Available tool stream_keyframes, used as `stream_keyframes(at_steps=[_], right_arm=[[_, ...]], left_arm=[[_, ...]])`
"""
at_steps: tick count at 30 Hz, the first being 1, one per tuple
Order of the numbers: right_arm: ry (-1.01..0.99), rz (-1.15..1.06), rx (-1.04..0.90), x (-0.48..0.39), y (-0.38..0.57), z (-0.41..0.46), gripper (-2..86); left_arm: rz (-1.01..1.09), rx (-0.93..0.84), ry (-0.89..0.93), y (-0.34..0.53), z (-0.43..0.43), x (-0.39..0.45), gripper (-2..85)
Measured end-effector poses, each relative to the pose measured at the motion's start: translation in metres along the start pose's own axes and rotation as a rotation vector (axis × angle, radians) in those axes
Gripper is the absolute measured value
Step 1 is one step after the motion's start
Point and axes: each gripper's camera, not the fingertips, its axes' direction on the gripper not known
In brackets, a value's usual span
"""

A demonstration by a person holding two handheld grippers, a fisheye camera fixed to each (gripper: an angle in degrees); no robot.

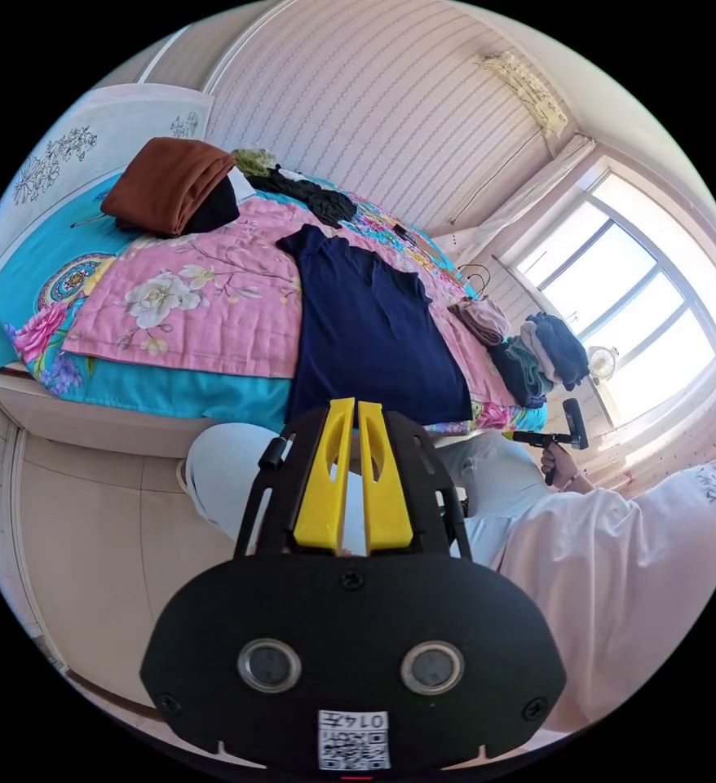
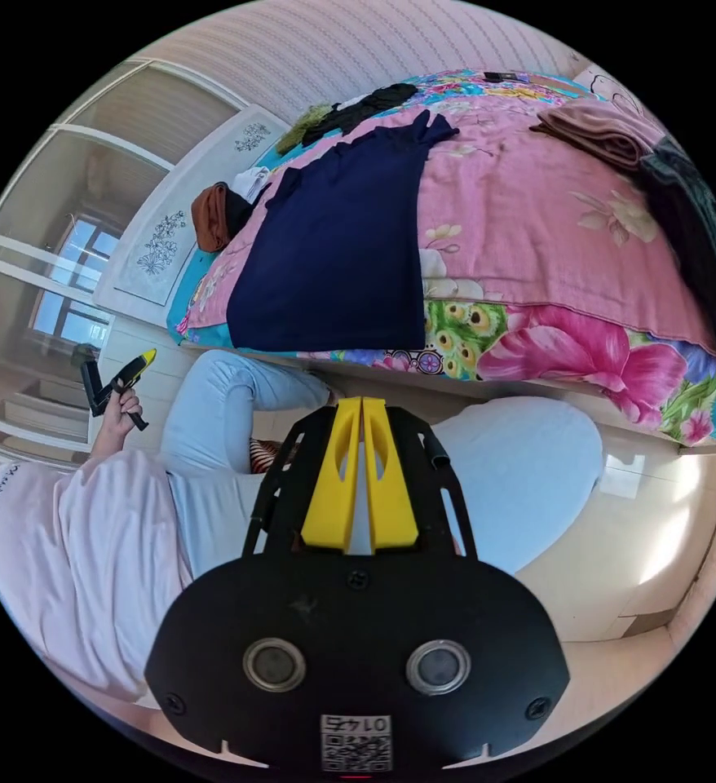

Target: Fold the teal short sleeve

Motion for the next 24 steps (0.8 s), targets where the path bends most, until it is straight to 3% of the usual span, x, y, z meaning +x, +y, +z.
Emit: stream_keyframes(at_steps=[9,13,18,24], right_arm=[[0.062,-0.063,0.318,-0.019,0.056,-0.045,-0.3],[0.128,0.02,0.459,-0.016,0.07,-0.063,-0.3],[-0.113,-0.009,0.427,-0.002,0.053,-0.073,-0.3],[-0.23,0.031,0.563,0.021,0.013,-0.09,-0.1]], left_arm=[[0.141,0.099,0.05,0.027,0.008,0.041,-1.0],[0.191,0.134,0.064,0.029,0.02,0.057,-1.0],[0.281,0.173,0.054,0.023,0.043,0.076,-1.0],[0.35,0.138,0.071,-0.003,0.098,0.096,-1.0]])
